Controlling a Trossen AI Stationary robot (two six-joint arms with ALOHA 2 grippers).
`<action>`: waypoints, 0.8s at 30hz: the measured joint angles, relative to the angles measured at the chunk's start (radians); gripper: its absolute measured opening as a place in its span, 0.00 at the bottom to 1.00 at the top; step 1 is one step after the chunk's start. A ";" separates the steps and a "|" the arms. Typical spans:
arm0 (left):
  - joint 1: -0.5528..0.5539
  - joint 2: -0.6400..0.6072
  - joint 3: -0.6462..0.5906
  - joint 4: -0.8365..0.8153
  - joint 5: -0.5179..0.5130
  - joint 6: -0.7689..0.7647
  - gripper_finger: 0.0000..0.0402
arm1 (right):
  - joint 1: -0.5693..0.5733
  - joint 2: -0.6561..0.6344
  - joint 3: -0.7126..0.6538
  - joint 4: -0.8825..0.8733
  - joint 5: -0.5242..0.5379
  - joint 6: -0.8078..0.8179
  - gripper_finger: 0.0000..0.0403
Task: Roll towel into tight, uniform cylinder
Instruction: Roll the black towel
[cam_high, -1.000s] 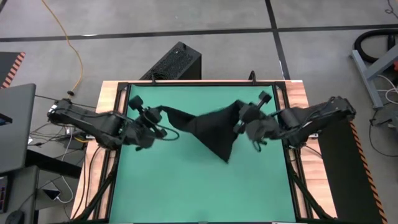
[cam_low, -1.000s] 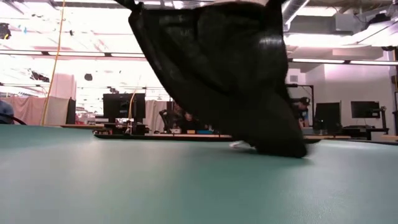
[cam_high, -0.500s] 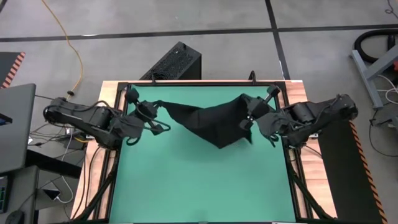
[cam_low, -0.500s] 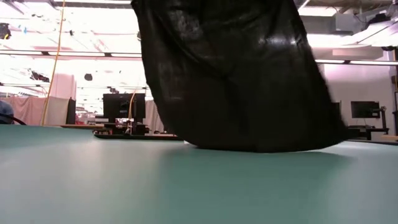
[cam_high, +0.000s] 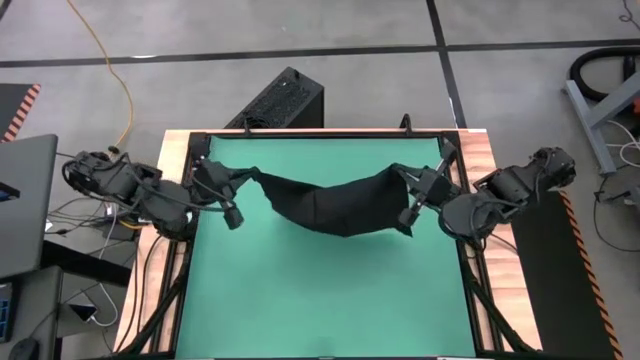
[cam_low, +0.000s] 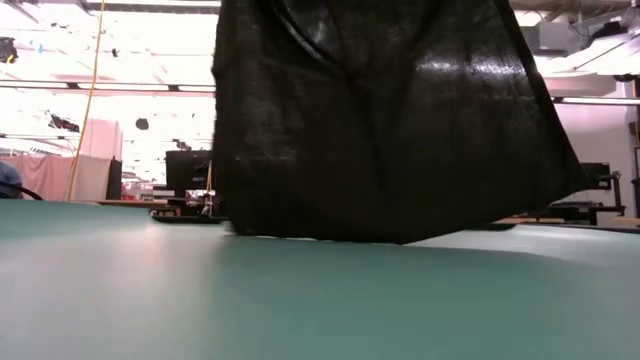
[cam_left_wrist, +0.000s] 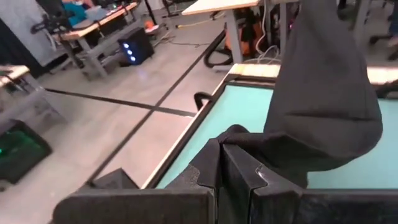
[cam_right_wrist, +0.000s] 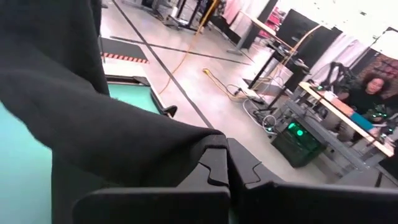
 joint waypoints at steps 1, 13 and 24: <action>0.000 0.000 0.013 -0.022 0.000 -0.023 0.00 | 0.002 0.000 0.000 -0.003 -0.002 0.005 0.00; 0.172 0.019 0.047 -0.439 0.032 -0.224 0.00 | -0.200 0.020 -0.053 -0.452 -0.044 0.458 0.00; 0.199 0.072 0.046 -0.320 0.138 -0.101 0.00 | -0.170 0.019 -0.066 -0.316 -0.092 0.376 0.00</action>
